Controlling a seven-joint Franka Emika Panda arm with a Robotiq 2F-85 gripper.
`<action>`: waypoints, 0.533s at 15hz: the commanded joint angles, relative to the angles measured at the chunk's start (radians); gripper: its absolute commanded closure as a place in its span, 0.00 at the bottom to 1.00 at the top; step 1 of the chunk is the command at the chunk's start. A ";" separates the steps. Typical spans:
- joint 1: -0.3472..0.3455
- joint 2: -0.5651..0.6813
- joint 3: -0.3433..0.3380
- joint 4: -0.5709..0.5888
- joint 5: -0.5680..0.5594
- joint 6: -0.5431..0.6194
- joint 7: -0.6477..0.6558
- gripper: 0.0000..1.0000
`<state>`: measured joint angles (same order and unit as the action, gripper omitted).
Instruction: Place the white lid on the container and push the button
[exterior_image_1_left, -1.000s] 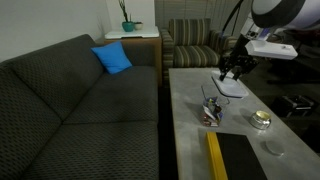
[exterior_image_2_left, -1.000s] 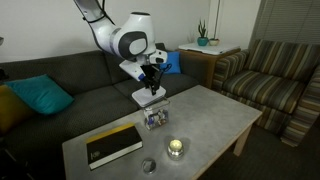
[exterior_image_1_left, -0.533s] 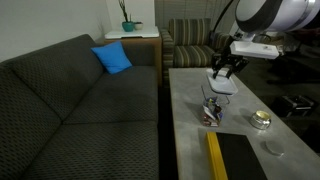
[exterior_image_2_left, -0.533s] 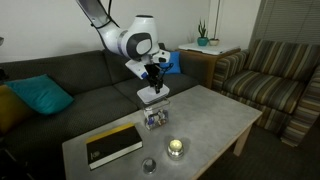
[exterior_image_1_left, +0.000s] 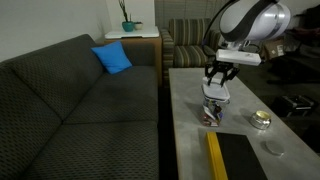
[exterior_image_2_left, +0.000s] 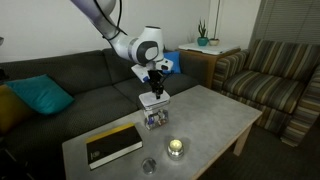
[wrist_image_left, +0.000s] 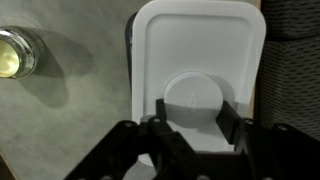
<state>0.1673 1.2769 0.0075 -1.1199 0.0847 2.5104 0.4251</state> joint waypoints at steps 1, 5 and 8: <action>0.004 0.080 -0.017 0.139 0.013 -0.093 0.016 0.71; -0.005 0.116 -0.018 0.187 0.007 -0.131 0.005 0.71; -0.001 0.132 -0.028 0.215 -0.004 -0.148 0.001 0.71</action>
<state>0.1634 1.3733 -0.0026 -0.9666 0.0838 2.4034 0.4332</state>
